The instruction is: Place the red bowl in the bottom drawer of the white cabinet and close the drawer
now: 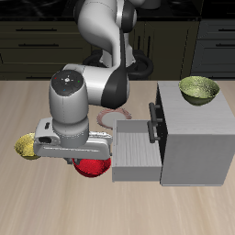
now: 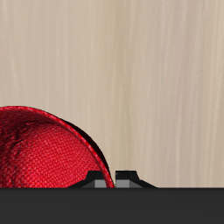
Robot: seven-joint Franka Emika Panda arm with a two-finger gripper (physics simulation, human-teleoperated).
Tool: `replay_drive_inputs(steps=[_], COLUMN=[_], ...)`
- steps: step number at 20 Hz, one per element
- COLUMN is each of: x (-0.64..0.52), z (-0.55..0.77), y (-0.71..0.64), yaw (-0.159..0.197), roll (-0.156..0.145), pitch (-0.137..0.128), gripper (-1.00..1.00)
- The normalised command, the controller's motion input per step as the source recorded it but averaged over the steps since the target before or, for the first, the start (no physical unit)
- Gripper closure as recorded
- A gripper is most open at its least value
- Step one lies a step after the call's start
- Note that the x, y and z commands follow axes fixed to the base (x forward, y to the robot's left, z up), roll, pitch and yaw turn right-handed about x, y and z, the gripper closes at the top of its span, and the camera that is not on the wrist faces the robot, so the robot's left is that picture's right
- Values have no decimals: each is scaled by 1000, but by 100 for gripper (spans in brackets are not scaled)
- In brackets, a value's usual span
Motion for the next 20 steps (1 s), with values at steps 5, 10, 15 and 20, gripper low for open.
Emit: replay_drive_inputs(steps=[5,10,15,20], x=[-139,-201,-227,-156], z=[264,410,411,230], y=[-6,55,67,36], yaw=[-6,-17,-25,-6], roll=[10,28,17,17], pitch=[-32,-55,-43,-25], gripper=[100,100,100,100])
